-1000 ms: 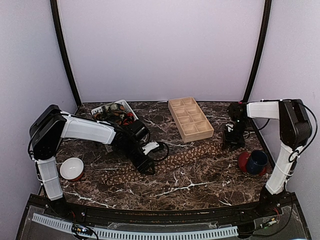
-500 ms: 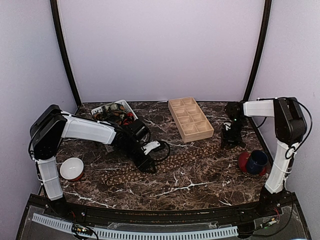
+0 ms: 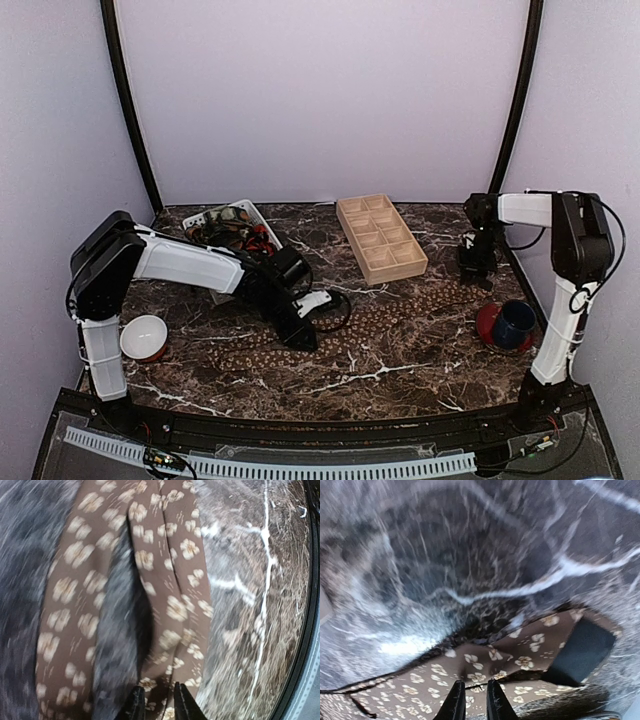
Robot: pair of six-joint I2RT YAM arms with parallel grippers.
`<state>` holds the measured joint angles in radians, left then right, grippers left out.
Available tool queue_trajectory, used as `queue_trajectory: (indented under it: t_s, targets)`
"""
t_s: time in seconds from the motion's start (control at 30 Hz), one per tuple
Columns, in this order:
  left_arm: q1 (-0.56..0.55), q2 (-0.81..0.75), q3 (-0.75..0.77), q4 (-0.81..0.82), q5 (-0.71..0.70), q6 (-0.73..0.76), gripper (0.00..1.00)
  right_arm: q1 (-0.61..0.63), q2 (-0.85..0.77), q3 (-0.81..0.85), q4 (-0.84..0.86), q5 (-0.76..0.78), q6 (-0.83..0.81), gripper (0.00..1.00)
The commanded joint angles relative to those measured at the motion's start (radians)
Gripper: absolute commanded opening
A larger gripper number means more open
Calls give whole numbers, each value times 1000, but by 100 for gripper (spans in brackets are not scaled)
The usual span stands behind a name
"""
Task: Roll the ties
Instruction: Flatten out the tie at the center of the board.
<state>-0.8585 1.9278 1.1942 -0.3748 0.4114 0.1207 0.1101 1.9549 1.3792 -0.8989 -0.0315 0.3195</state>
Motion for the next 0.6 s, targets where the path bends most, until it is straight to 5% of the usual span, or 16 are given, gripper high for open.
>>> queue_trajectory:
  t_s: [0.0,0.4,0.57]
  targets:
    - [-45,67,93,-12,16,3,21,-4,-65,43,-22,-9,13,17]
    - [-7,-109,-71,21,-75,-57,21,204,-106,-38,101,-240,99,22]
    - [7,-183,-134,25,-95,-75,33,234,-74,-62,125,-245,109,21]
